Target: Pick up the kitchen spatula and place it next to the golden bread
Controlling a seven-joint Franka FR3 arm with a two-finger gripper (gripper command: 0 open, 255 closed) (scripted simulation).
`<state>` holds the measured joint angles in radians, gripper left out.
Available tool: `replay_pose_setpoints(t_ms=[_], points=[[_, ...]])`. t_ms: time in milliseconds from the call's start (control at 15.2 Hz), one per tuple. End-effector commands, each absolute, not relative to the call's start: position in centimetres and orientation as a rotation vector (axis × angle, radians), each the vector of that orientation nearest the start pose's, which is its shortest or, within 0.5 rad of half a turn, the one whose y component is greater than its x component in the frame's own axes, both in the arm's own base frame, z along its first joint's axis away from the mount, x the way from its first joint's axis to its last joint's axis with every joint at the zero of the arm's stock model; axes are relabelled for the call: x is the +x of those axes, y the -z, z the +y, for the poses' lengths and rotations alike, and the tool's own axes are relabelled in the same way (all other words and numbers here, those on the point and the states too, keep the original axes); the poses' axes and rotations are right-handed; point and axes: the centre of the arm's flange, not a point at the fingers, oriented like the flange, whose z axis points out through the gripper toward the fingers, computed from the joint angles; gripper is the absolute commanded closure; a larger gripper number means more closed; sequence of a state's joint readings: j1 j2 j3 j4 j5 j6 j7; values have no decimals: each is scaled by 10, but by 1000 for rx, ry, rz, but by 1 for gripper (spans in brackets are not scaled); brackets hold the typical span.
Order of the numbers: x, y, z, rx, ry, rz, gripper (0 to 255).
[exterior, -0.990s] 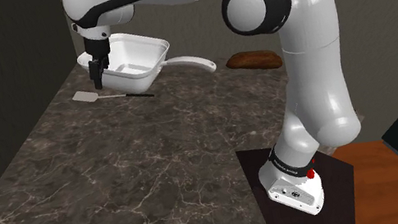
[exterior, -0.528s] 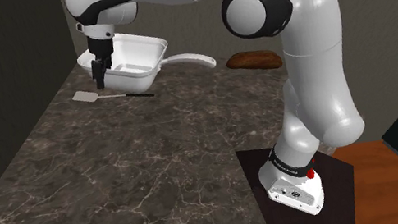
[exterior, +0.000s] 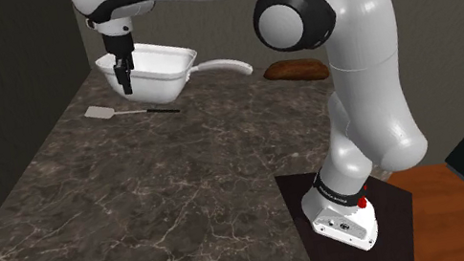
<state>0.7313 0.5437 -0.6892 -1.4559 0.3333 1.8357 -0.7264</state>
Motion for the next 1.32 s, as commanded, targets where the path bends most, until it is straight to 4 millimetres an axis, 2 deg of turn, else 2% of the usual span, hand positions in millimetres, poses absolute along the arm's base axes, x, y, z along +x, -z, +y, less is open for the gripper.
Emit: replay_pose_setpoints(t_ms=[0, 1056, 1254], points=[[671, -423, 125, -2957, -98, -1125, 255], [671, -505, 125, -2957, -98, -1125, 255], [641, -505, 99, -2957, -98, -1125, 255]])
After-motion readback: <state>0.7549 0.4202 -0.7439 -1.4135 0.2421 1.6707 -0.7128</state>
